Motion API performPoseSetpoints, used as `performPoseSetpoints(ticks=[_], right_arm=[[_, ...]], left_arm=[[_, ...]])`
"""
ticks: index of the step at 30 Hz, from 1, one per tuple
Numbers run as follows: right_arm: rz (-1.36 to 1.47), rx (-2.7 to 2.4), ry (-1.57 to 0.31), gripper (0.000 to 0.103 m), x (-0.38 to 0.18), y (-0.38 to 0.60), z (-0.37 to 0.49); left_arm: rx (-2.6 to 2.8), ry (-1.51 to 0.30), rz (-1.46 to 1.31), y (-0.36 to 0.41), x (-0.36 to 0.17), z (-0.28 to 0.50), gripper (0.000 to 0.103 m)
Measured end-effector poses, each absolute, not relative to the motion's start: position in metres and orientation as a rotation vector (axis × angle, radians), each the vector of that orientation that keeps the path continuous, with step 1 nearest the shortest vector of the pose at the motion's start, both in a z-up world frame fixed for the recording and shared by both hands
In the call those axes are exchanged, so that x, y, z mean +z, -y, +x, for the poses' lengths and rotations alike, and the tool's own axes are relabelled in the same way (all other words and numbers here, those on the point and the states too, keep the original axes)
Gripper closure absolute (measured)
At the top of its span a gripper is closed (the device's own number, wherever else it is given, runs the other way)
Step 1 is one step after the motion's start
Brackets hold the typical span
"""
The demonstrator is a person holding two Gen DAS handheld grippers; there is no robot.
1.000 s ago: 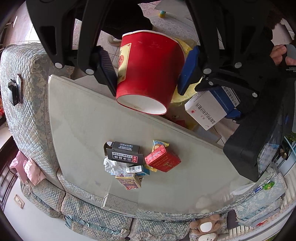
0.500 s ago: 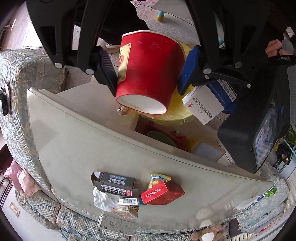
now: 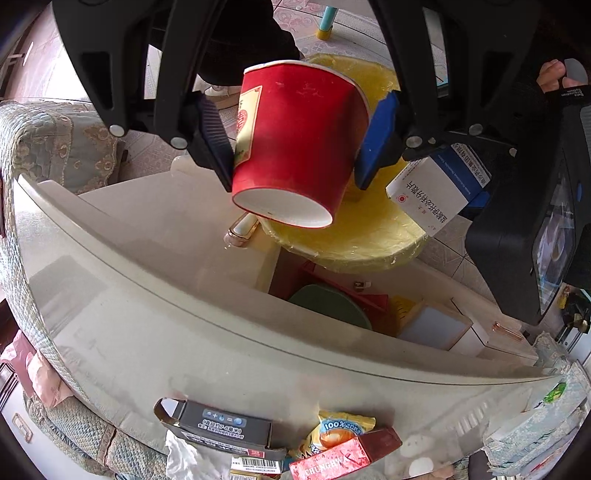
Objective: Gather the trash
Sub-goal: 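Carry the white box and red cup with both tools over the yellow bin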
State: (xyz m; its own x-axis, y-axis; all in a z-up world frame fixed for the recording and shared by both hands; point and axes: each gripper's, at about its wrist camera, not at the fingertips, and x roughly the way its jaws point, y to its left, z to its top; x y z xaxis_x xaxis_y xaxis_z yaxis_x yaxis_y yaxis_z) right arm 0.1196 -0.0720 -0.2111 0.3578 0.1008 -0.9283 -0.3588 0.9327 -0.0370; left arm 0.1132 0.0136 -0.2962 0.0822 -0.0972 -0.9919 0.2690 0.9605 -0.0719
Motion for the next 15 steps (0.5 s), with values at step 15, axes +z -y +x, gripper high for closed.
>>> performPoseSetpoints(ticks=[15], right_arm=[[-0.200,0.316,-1.266,0.039,-0.251,0.074,0.140]], left_arm=[[-0.281,-1.563,0.114,-0.011,-0.331,0.124,0.042]])
